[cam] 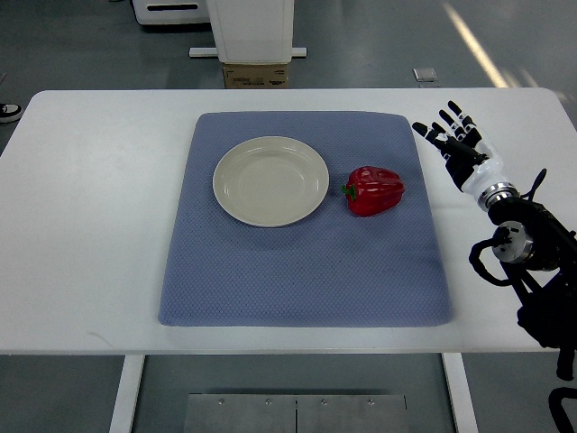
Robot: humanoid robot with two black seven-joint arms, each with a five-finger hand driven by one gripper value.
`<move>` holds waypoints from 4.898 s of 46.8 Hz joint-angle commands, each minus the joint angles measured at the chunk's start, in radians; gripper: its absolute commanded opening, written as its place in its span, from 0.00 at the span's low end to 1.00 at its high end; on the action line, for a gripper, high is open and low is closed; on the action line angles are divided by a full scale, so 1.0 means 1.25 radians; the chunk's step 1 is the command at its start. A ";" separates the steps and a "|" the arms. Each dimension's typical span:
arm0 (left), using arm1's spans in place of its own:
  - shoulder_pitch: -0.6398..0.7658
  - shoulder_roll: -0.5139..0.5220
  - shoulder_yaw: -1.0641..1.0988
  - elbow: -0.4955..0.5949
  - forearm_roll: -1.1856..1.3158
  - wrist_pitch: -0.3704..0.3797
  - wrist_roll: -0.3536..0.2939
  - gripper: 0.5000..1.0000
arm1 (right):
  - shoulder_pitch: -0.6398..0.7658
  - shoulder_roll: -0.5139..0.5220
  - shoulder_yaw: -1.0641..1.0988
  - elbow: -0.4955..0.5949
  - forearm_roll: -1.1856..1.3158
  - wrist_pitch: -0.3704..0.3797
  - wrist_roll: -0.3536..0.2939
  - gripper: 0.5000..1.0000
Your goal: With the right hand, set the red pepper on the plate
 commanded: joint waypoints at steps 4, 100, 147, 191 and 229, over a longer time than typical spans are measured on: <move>0.001 0.000 0.000 0.000 0.000 0.001 0.000 1.00 | 0.000 0.001 0.000 0.000 0.000 0.000 0.000 1.00; 0.003 0.000 0.000 0.001 -0.001 0.007 0.000 1.00 | -0.005 0.007 -0.069 0.000 0.006 0.002 0.158 1.00; 0.003 0.000 0.000 0.001 -0.001 0.007 0.000 1.00 | 0.028 -0.001 -0.140 -0.005 0.005 -0.006 0.153 1.00; 0.003 0.000 0.000 0.001 -0.001 0.007 0.000 1.00 | 0.161 -0.226 -0.509 0.130 -0.141 0.000 0.155 0.99; 0.003 0.000 0.000 0.001 -0.001 0.007 0.000 1.00 | 0.363 -0.267 -0.849 0.130 -0.162 -0.001 0.168 0.90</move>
